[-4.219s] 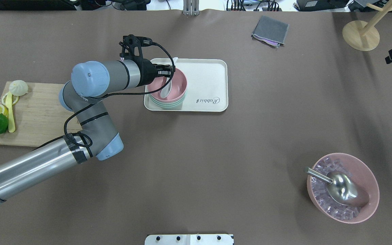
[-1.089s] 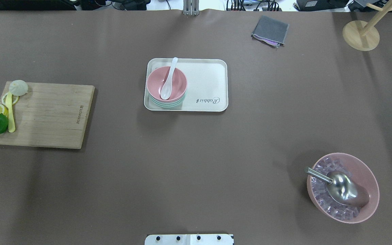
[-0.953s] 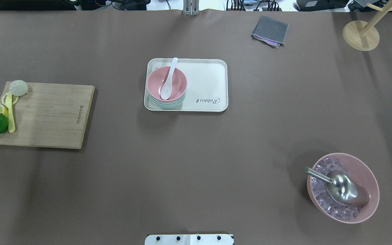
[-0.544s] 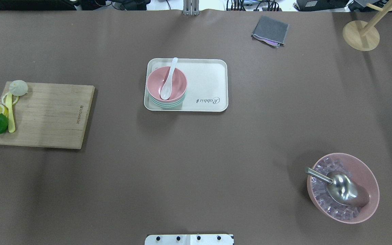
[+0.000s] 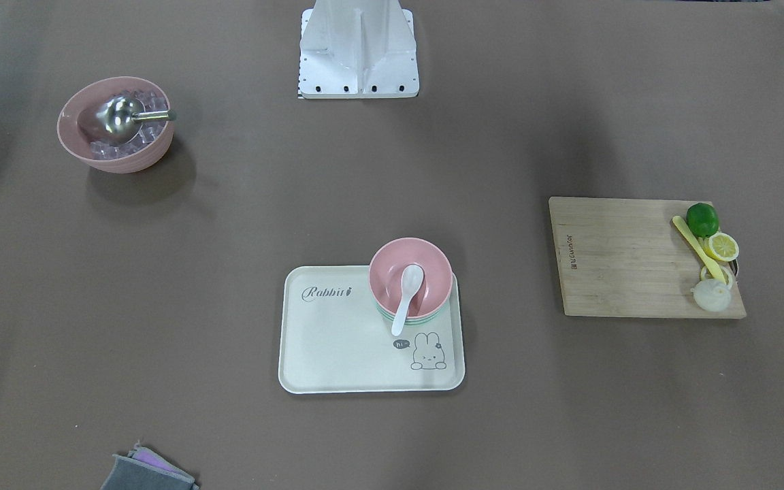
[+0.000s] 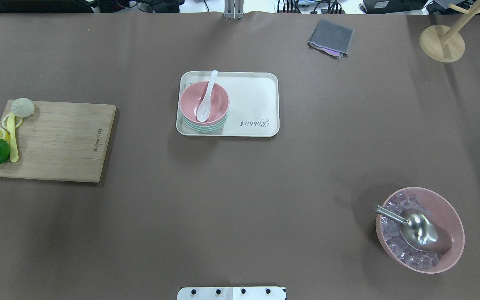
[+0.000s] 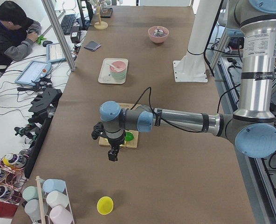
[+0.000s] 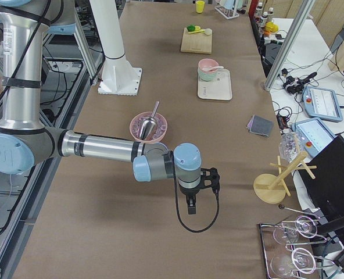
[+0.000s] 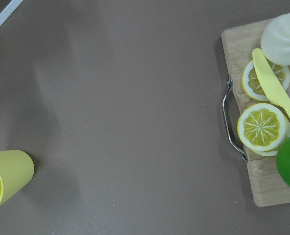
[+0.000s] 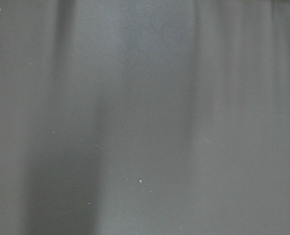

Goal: Stack pink bowl on green and place spoon

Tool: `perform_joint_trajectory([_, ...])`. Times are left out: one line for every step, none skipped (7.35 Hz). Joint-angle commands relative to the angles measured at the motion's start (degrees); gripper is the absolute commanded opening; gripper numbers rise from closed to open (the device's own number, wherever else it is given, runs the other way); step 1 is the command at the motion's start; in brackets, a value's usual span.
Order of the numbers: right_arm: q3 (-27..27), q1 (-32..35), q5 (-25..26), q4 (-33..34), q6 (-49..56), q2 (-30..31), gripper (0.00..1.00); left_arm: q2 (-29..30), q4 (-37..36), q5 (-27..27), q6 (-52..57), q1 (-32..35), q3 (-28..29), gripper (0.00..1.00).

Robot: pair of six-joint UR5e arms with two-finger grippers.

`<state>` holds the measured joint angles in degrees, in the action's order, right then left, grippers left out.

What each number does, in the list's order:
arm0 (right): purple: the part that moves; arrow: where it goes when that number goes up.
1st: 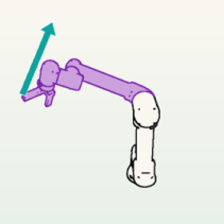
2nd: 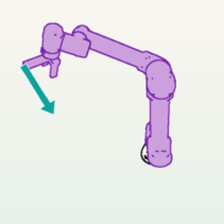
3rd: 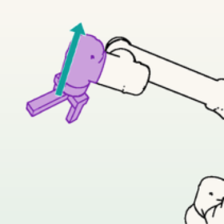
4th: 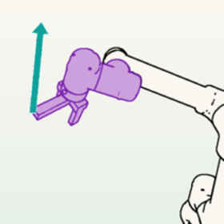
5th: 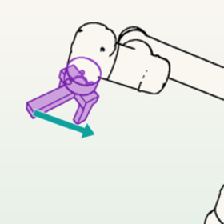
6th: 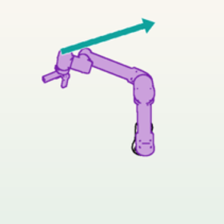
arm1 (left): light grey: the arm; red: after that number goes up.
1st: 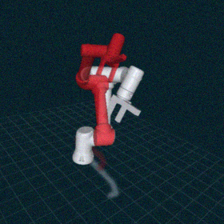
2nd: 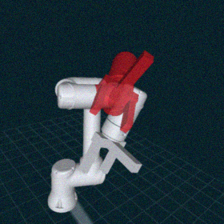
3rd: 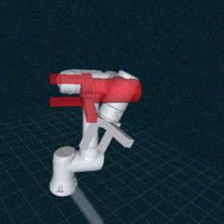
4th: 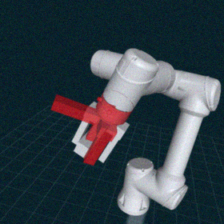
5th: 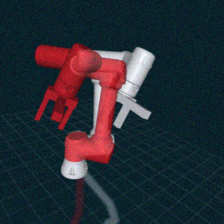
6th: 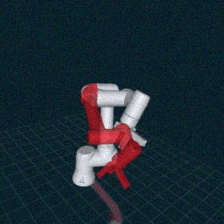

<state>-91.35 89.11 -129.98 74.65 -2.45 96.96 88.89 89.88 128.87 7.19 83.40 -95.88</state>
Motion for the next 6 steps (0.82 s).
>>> perform_joint_trajectory([0.5,0.2,-1.1,0.0,0.6,0.7,1.00,0.0,0.1,0.4,-0.2,0.0,-0.2,0.98])
perform_joint_trajectory([0.6,0.2,-1.1,-0.3,0.6,0.7,1.00,0.1,0.2,0.2,0.2,0.0,-0.6,0.98])
perform_joint_trajectory([0.6,0.2,-1.1,-0.5,0.6,0.9,1.00,0.1,0.6,-0.2,0.2,-0.1,-1.1,0.98])
perform_joint_trajectory([0.6,0.2,-1.1,-0.6,0.6,0.9,1.00,0.3,0.7,-0.1,0.2,-0.1,-1.4,0.98])
perform_joint_trajectory([0.8,0.1,-1.0,-0.6,0.6,1.0,1.00,0.2,1.1,-0.2,0.2,-0.1,-1.6,0.98])
perform_joint_trajectory([0.9,0.1,-1.0,-0.7,0.6,1.0,1.00,0.2,1.1,-0.2,0.2,-0.1,-1.5,0.98])
